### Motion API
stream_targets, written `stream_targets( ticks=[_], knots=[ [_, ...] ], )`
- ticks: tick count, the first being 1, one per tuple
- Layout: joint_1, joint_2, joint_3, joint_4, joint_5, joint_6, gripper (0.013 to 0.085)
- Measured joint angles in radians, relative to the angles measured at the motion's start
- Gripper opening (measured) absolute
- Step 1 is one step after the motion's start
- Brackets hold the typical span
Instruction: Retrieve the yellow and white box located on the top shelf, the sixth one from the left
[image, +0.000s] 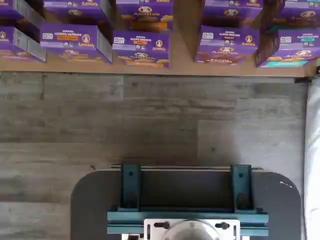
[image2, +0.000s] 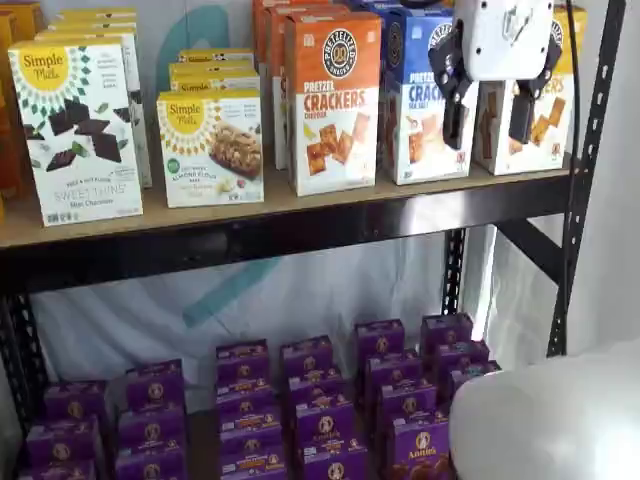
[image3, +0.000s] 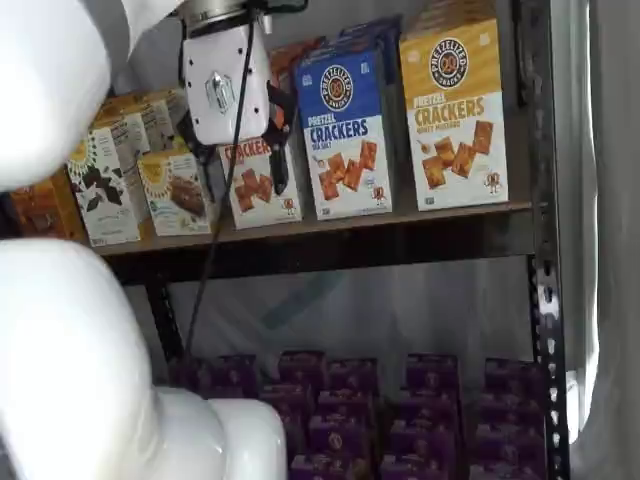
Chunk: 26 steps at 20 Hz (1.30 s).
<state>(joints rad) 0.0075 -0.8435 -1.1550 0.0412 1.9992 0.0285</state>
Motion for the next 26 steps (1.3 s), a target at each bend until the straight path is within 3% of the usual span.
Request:
stream_targets(
  ticks=[1, 2, 4, 10, 14, 26],
  knots=[
    [-0.015, 0.004, -0.003, 0.016, 0.007, -0.007, 0.0850],
    [-0.055, 0.013, -0.010, 0.060, 0.025, -0.024, 0.0850],
    [-0.072, 0.018, -0.012, 0.083, 0.033, -0.033, 0.0850],
    [-0.071, 0.021, -0.003, 0.077, 0.021, -0.038, 0.0850],
    [-0.100, 0.027, 0.009, 0.048, -0.025, -0.081, 0.0850],
    [-0.332, 0.141, -0.018, -0.008, -0.219, -0.335, 0.0850]
  ],
)
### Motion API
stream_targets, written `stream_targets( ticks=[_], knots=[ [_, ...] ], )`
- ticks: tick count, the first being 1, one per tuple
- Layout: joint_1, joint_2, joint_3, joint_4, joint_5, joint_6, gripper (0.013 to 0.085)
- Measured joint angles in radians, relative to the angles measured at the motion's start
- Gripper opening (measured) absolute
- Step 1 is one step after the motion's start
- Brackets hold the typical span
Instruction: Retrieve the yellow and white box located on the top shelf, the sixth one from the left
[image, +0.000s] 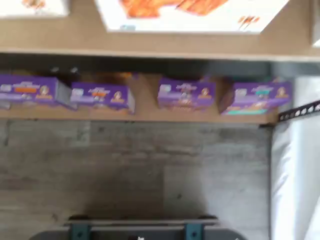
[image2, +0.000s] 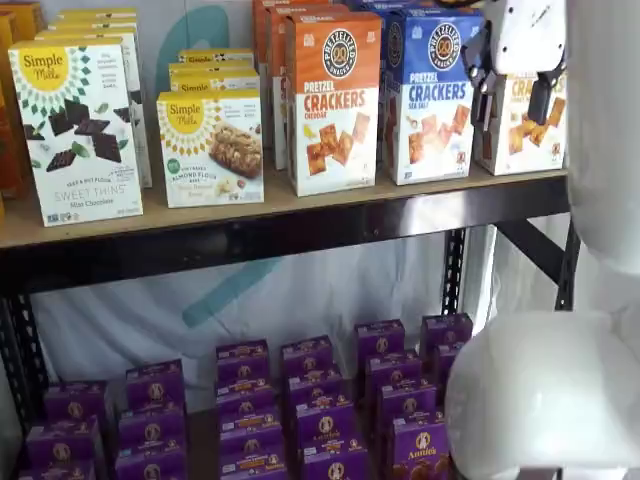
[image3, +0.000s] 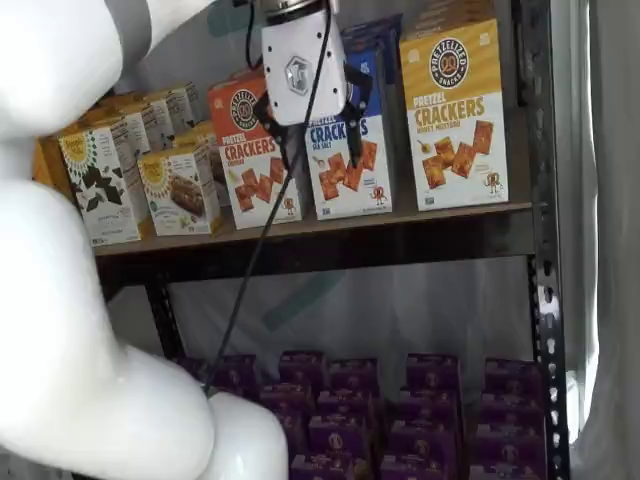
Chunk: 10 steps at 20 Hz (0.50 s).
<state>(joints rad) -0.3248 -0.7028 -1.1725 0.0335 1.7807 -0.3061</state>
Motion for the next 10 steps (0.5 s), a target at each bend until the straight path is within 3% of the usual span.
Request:
stream_targets(
  ticks=[3, 10],
  knots=[
    [-0.059, 0.053, -0.035, 0.002, -0.035, -0.059, 0.0850],
    [-0.143, 0.148, -0.100, 0.012, -0.061, -0.143, 0.0850]
  ],
)
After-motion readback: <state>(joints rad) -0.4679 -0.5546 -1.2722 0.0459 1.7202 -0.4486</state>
